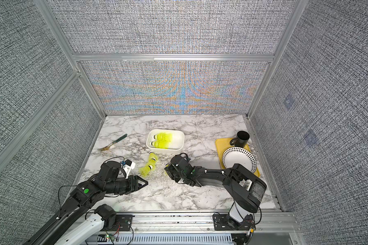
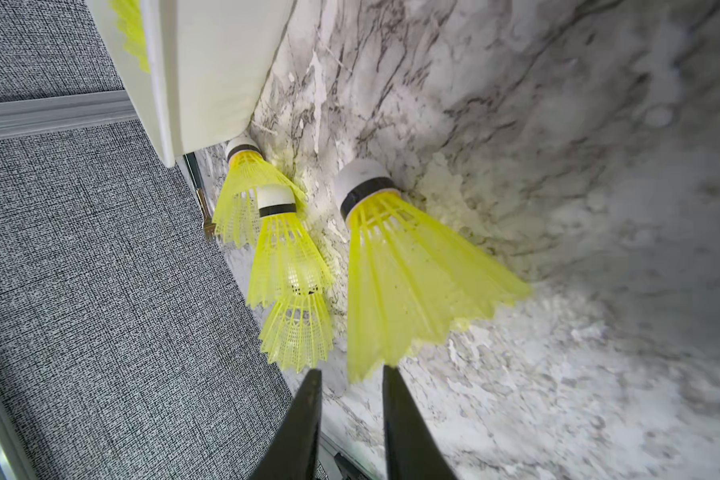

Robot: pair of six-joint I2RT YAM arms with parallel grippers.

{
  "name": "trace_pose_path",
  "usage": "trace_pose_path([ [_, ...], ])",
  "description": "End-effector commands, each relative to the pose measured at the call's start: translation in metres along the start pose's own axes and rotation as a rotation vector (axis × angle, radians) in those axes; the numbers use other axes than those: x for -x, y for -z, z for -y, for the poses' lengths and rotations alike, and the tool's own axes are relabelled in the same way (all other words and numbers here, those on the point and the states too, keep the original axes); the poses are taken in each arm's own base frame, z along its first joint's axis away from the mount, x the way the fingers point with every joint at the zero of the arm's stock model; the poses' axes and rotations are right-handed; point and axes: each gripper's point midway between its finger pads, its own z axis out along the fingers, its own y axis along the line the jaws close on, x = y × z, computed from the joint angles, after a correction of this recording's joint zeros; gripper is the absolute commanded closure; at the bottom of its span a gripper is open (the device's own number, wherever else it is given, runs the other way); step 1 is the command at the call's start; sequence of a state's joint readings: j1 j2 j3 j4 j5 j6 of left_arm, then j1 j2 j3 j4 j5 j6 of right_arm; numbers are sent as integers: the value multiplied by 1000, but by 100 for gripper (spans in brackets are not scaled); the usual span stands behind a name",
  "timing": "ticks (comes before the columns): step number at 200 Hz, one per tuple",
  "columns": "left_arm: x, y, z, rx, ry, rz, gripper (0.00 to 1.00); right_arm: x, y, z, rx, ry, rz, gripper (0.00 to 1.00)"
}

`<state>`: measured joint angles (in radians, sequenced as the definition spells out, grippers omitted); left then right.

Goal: Put the shuttlecocks into the storage box
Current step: Pick up the shuttlecock at the center of the board.

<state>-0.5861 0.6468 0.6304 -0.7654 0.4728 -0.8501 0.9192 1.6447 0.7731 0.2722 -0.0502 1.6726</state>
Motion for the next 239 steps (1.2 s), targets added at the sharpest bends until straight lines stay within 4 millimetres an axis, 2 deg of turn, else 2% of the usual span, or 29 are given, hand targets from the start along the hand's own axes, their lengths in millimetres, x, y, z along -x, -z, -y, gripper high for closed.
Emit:
trace_pose_path([
  [1, -1, 1, -1, 7, 9, -6, 45, 5, -3, -4, 20, -29, 14, 75],
  [35, 1, 1, 2, 2, -1, -3, 45, 10, -10, -6, 21, -26, 22, 80],
  [66, 2, 2, 4, 2, -4, -3, 45, 12, -13, 5, -14, -24, 27, 85],
  [102, 4, 2, 5, 5, -8, 1, 45, 16, -13, 7, -27, -19, 33, 100],
  [135, 5, 0, 6, 3, -9, -1, 45, 17, -10, 10, -43, 1, 29, 100],
  [137, 6, 0, 6, 3, -7, -1, 45, 16, -10, -1, -23, 5, 26, 100],
  [142, 6, 0, 6, 4, -7, 1, 45, 15, -10, -6, -18, 10, 22, 100],
  [196, 10, -3, 8, -2, -3, 5, 45, 15, -4, -6, -47, 53, 6, 100],
  [239, 18, -3, 14, -11, -5, 24, 45, 16, 7, -25, -110, 208, -1, 100],
])
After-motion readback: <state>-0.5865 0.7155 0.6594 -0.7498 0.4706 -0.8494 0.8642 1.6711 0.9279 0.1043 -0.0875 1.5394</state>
